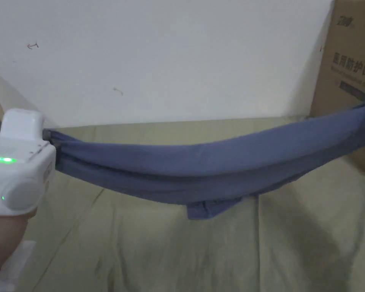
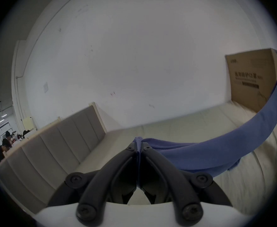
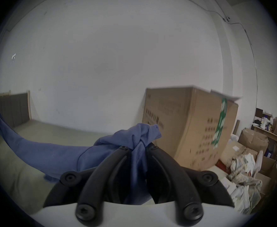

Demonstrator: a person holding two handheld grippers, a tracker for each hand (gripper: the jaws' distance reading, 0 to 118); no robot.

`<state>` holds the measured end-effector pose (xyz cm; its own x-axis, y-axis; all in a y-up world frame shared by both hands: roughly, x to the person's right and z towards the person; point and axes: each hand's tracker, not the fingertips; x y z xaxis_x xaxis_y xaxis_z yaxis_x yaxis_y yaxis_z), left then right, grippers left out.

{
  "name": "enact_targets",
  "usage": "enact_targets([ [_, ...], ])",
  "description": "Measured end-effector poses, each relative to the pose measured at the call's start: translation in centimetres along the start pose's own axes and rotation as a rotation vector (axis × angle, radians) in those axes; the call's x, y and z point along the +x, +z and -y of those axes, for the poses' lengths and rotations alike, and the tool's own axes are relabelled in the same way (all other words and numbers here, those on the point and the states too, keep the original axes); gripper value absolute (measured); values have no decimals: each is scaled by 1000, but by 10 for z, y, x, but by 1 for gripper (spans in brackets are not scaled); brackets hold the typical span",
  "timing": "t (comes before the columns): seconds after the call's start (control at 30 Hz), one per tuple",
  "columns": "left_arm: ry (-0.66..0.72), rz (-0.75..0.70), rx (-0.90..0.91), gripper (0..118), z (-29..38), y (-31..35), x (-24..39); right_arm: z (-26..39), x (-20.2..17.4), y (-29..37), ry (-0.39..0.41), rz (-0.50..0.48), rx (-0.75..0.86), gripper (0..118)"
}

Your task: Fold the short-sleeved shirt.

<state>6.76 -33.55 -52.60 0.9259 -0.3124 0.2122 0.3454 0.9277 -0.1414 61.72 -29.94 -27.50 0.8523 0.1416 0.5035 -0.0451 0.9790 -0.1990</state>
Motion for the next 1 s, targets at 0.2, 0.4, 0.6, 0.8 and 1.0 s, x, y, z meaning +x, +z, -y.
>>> enact_targets([
  [0.2, 54, 88, -161, 2, 84, 49, 17, 87, -7, 61, -24, -33, -158, 14],
  [0.4, 96, 120, -249, 2, 131, 123, -10, 120, -2, 174, -87, -46, -256, 14],
  [0.6, 183, 161, -339, 2, 162, 200, -44, 147, 9, 272, -66, -88, -309, 14],
  [0.8, 159, 192, -409, 4, 206, 253, -48, 191, 8, 324, 29, -117, -430, 14],
  [1.0, 216, 179, -468, 110, 224, 289, -49, 232, 23, 328, 33, -67, -527, 106],
])
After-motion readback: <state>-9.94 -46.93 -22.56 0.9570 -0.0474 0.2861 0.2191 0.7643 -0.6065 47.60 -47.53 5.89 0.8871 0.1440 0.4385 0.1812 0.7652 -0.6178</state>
